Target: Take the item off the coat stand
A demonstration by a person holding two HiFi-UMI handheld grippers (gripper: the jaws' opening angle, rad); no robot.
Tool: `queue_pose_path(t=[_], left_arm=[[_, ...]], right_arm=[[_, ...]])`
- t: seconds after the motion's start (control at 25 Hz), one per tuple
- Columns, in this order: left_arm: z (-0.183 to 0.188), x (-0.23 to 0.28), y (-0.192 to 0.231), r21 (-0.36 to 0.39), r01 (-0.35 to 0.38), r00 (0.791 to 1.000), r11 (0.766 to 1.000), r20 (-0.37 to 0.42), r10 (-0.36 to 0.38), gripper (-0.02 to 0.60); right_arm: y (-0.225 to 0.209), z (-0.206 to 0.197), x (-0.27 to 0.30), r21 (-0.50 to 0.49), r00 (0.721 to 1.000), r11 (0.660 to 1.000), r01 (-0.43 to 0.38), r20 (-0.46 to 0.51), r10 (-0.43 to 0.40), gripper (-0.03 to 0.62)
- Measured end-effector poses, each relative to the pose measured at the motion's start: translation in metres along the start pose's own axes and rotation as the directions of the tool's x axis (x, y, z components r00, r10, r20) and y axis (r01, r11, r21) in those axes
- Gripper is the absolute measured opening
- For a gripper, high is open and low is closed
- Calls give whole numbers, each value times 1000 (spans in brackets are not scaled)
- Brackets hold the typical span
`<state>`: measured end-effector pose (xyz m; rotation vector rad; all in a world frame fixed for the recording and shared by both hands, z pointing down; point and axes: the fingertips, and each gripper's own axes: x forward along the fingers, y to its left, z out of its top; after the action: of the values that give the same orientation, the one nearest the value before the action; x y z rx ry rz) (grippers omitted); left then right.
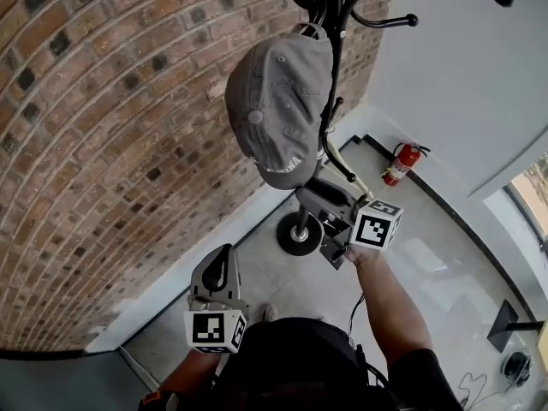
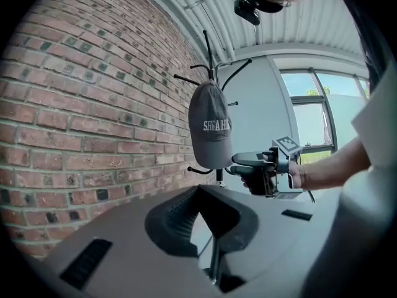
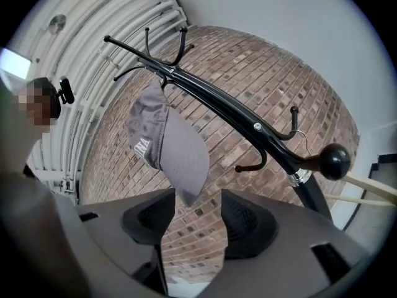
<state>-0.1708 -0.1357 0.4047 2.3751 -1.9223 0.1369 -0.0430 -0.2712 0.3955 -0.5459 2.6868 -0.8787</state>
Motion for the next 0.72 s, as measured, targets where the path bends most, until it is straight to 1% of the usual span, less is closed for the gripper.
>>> queue_pose_path(t=[0.04,0.12,0.24,0.4,0.52,0.56,0.64,0.72], left_arm=[[0,2,2,1,3,1000,1000,-1,-3,23],[0,5,5,3,8,1000,1000,-5,-8,23],[-1,5,9,10,16,1000,1000,-11,-16,23],[-7,6,9,-1,18,999,1000,-28,-18,23],[-12,6,6,-6,28,999,1000,-39,-29,23],[-13,6,5,-9,32,999,999,-41,-33,23],[-16,5,3,-18,39,998,999,-46,-40,23],[-18,5,0,-24,49,998,999,-49,-51,23]], right_arm=[[1,3,3,6,1000,1000,-22,-1,22,213],[8,9,10,16,996,996,-93,8,93,213],[24,16,13,22,982,982,-186,37,185,212],[33,18,9,31,969,970,-242,66,239,211],[45,18,4,40,953,955,-293,95,288,208],[50,19,2,41,947,950,-309,106,303,188],[62,21,-2,32,937,942,-334,120,328,96],[76,23,-5,7,929,935,-356,111,353,60]])
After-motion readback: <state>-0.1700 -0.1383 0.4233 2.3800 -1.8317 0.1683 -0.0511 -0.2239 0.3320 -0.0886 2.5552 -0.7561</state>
